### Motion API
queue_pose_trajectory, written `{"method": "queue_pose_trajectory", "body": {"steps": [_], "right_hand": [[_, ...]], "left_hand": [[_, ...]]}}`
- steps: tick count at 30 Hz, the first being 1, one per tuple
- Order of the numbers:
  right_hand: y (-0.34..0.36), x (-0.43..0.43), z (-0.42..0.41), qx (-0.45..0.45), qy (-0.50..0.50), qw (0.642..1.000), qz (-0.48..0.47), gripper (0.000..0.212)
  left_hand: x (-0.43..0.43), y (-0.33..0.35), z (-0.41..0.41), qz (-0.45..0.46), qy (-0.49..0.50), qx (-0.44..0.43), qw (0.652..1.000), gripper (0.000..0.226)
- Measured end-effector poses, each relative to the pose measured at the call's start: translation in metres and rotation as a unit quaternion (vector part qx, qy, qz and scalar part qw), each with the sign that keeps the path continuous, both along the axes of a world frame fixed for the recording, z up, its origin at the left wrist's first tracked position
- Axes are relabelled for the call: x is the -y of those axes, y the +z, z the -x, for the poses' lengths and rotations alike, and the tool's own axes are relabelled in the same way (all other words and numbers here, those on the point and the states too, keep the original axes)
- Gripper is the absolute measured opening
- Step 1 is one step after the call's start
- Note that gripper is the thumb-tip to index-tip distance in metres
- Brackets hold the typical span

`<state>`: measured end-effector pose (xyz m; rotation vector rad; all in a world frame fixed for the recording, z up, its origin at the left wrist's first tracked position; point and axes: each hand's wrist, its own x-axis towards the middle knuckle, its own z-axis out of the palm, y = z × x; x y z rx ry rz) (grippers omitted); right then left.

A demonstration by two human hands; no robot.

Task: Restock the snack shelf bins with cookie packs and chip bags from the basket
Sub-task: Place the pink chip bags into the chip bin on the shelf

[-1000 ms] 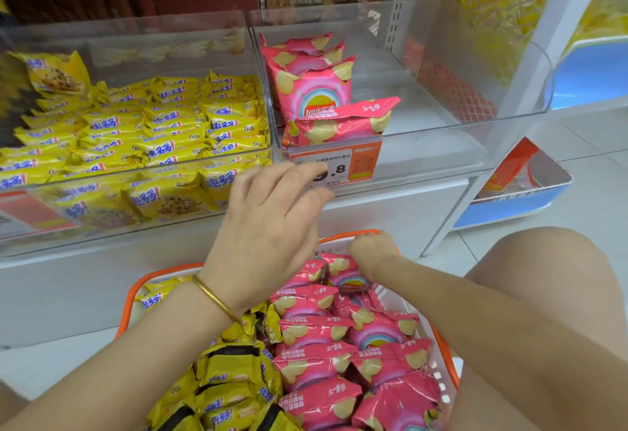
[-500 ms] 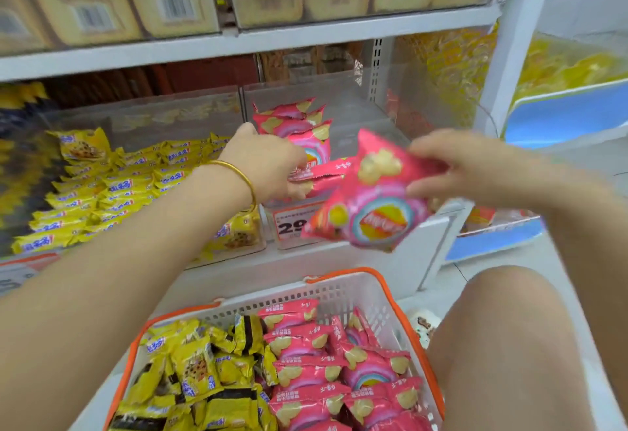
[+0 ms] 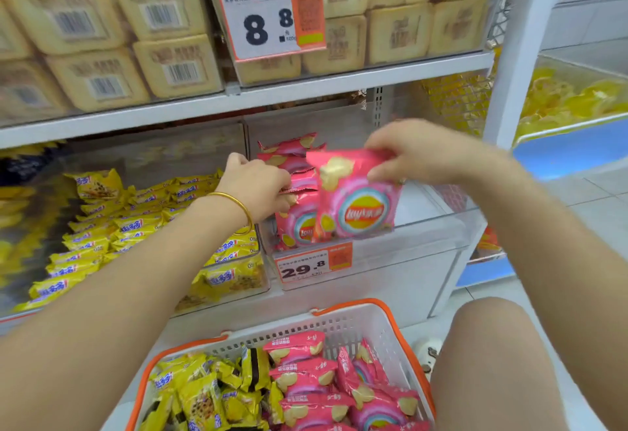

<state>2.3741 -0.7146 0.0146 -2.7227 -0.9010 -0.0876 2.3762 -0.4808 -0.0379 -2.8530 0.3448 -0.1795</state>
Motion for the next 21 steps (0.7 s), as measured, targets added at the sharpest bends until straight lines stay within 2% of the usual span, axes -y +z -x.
{"method": "queue_pose_trajectory", "body": {"steps": [3, 6, 8, 10, 12, 14, 17, 19, 21], "right_hand": [[-0.034, -0.033, -0.005, -0.021, 0.006, 0.999, 0.033, 0.024], [-0.064, -0.052, -0.007, -0.043, -0.003, 0.999, 0.011, 0.038], [-0.071, -0.052, -0.007, -0.065, -0.027, 0.997, -0.037, 0.042], [-0.067, -0.046, -0.004, -0.094, -0.062, 0.986, -0.120, 0.046], [-0.061, -0.041, 0.000, -0.123, -0.114, 0.960, -0.226, 0.052], [-0.057, -0.038, 0.003, -0.206, -0.156, 0.928, -0.267, 0.059], [-0.063, -0.043, 0.004, -0.361, -0.095, 0.881, -0.291, 0.033], [-0.067, -0.047, 0.001, -0.381, -0.073, 0.871, -0.301, 0.025], [-0.069, -0.049, -0.003, -0.394, -0.072, 0.862, -0.311, 0.022]], "left_hand": [[-0.001, 0.000, -0.001, 0.011, 0.006, 0.000, 1.000, 0.015], [-0.004, 0.001, -0.001, 0.025, 0.012, -0.014, 1.000, 0.020], [-0.004, 0.003, 0.000, 0.057, 0.021, -0.040, 0.997, 0.031], [-0.005, 0.005, 0.000, 0.108, 0.030, -0.040, 0.993, 0.030], [-0.004, 0.009, 0.004, 0.185, 0.042, -0.005, 0.982, 0.027], [0.000, 0.011, 0.014, 0.231, 0.034, 0.017, 0.972, 0.031], [0.009, 0.005, 0.030, 0.143, 0.002, -0.038, 0.989, 0.060], [0.010, -0.001, 0.038, 0.090, 0.000, -0.066, 0.994, 0.062], [0.008, -0.007, 0.041, 0.058, -0.006, -0.057, 0.997, 0.061]]}}
